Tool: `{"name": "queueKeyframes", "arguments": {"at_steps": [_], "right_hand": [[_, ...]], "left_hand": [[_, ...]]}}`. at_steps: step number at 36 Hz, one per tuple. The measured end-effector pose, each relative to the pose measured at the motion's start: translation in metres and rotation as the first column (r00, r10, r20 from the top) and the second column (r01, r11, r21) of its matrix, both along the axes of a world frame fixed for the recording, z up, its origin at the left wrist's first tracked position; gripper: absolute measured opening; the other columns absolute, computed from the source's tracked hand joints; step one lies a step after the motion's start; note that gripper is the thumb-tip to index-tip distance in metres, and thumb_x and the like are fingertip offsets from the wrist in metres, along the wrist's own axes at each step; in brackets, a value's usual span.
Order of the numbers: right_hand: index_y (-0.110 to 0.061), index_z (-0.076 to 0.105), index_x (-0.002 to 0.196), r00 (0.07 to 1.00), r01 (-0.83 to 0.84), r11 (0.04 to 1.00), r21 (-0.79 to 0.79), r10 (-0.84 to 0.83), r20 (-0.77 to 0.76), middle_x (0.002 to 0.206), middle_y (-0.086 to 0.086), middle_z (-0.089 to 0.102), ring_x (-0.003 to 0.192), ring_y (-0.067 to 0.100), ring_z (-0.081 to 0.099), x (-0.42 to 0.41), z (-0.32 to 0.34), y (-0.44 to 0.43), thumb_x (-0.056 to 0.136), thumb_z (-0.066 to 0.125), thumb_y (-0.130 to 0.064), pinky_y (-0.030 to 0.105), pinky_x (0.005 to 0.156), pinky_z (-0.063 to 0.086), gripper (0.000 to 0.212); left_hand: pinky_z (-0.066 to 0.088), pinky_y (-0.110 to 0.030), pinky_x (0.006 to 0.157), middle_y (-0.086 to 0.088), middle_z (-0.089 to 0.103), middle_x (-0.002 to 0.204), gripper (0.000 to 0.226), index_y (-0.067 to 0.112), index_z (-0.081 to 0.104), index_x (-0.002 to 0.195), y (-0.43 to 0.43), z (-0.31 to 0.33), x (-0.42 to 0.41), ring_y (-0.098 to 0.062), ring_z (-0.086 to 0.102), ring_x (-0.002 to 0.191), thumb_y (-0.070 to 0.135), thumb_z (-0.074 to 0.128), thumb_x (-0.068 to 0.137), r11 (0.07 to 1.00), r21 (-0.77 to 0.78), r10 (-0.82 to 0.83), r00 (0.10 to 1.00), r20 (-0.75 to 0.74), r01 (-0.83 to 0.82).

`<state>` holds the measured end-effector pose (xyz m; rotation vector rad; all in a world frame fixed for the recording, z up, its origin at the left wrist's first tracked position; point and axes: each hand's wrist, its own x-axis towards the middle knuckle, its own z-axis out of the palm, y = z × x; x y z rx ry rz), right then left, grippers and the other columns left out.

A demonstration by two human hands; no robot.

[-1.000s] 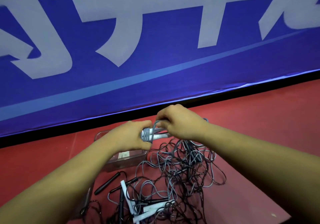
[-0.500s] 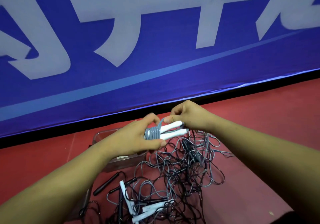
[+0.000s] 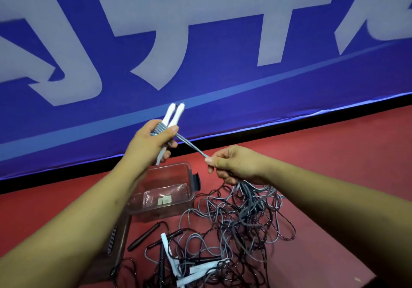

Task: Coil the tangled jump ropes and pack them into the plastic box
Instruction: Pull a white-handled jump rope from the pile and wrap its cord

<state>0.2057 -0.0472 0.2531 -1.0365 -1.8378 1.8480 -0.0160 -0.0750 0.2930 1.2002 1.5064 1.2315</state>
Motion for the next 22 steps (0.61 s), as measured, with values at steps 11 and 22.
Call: {"name": "queueKeyframes", "arguments": {"at_steps": [11, 22], "right_hand": [[-0.011, 0.056, 0.079, 0.992, 0.056, 0.998, 0.034, -0.059, 0.111, 0.052, -0.001, 0.04, 0.043, 0.013, 0.04, -0.009, 0.008, -0.006, 0.101, 0.051, -0.036, 0.021, 0.045, 0.032, 0.034], [-0.003, 0.055, 0.109, 0.993, 0.018, 0.996, -0.087, -0.008, 0.114, 0.053, -0.003, 0.039, 0.042, 0.01, 0.034, -0.017, 0.009, -0.014, 0.097, 0.059, -0.014, 0.024, 0.041, 0.032, 0.017]], "left_hand": [[0.039, -0.031, 0.053, -0.012, 0.064, 0.079, 0.031, 0.021, 0.054, 0.099, 0.013, -0.014, -0.038, -0.016, 0.05, 0.047, 0.023, 0.08, 0.082, 0.986, -0.062, 0.143, 0.976, -0.162, -0.154], [0.037, -0.019, 0.037, -0.006, 0.059, 0.077, 0.029, 0.015, 0.049, 0.102, 0.018, -0.029, -0.062, -0.014, 0.05, 0.044, 0.016, 0.074, 0.088, 0.941, -0.072, 0.308, 0.926, -0.217, -0.33]]}}
